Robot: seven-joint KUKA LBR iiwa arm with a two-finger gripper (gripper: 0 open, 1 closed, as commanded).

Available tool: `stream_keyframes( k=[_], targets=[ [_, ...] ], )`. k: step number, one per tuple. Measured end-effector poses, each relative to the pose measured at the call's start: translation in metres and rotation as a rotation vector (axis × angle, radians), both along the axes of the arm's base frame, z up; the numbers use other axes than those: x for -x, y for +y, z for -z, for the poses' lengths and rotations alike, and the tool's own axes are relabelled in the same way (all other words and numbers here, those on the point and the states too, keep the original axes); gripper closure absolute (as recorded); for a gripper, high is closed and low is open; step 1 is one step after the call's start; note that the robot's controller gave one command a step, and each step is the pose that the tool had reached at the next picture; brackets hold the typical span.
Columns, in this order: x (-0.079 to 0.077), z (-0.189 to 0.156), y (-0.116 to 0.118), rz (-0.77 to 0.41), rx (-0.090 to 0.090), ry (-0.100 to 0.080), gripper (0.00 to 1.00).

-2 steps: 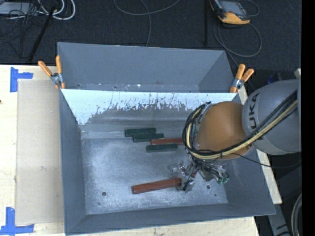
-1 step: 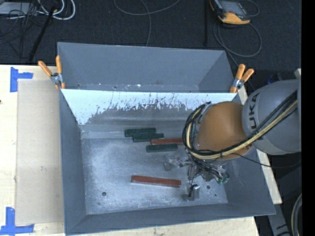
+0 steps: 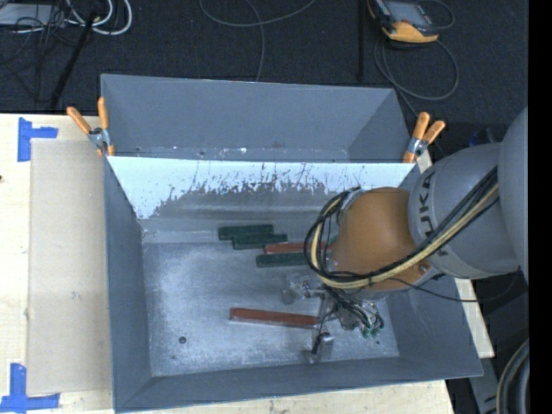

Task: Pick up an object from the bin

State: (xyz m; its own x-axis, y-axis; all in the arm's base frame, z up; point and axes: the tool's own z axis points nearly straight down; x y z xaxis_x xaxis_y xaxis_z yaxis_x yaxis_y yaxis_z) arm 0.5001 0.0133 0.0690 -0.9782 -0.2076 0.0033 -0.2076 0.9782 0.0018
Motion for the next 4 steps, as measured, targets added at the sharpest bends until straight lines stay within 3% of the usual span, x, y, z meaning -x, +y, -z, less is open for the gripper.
stream_keyframes(
  k=[1, 2, 3, 4],
  targets=[
    [0.0, 0.0, 0.0, -0.002, 0.001, -0.001, 1.0],
    [0.0, 0.0, 0.0, -0.004, 0.001, -0.001, 0.0],
    [0.0, 0.0, 0.0, -0.005, 0.001, -0.001, 1.0],
    [0.007, -0.153, 0.018, -0.046, 0.0, -0.011, 1.0]
  ],
)
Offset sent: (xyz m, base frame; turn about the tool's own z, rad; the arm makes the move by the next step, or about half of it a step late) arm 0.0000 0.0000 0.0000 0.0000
